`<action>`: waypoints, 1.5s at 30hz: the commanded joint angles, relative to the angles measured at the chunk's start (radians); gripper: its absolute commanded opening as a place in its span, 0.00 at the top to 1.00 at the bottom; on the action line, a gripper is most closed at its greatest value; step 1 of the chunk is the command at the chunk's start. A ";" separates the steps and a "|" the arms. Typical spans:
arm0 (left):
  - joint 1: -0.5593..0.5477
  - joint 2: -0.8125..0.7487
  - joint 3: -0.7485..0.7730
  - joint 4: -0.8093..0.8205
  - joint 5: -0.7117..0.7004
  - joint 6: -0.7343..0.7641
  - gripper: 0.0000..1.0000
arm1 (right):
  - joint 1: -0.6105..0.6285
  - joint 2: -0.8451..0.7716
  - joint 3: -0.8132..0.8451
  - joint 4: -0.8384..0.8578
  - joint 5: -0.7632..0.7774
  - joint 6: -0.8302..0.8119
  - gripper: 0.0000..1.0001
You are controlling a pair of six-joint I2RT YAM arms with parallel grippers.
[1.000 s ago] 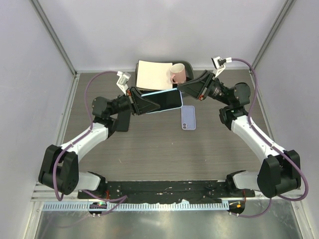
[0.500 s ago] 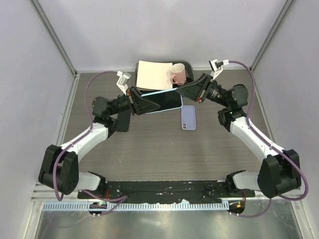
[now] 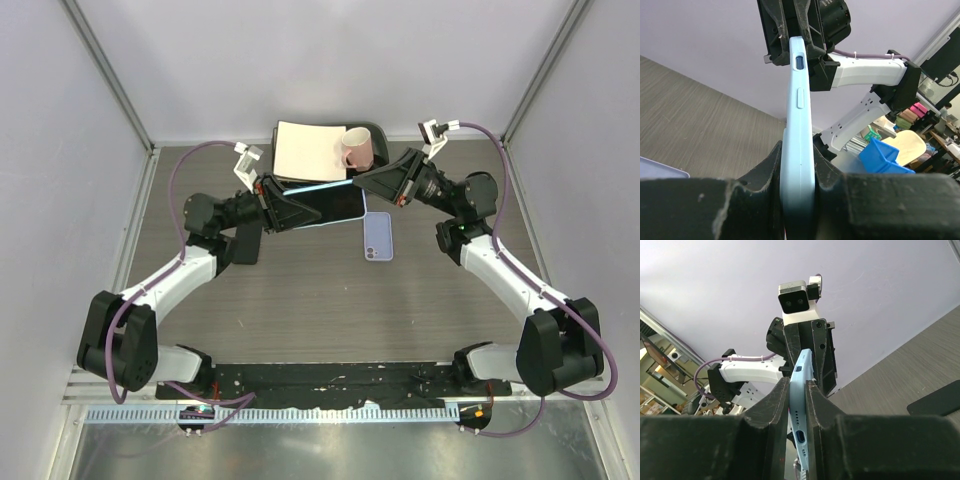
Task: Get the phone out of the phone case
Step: Remove the phone case from the phone.
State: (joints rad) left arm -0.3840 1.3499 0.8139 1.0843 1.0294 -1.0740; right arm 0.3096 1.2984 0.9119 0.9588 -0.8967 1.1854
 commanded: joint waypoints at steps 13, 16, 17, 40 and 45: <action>-0.042 -0.032 0.116 0.069 0.195 0.120 1.00 | 0.026 -0.005 -0.019 0.126 0.030 0.184 0.99; -0.049 -0.031 0.119 0.075 0.224 0.131 1.00 | 0.025 -0.005 -0.022 0.149 0.041 0.221 0.99; -0.049 -0.031 0.119 0.077 0.228 0.131 1.00 | 0.025 -0.005 -0.025 0.158 0.041 0.229 0.99; -0.062 -0.026 0.145 0.104 0.330 0.155 1.00 | 0.026 0.027 -0.079 0.241 0.125 0.431 0.99; -0.075 -0.018 0.153 0.104 0.344 0.154 1.00 | 0.025 0.045 -0.077 0.276 0.140 0.479 0.99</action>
State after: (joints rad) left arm -0.3908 1.3506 0.9123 1.0809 1.2053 -0.9569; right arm 0.3248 1.3102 0.8314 1.2289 -0.8585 1.5913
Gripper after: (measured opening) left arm 0.204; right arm 0.219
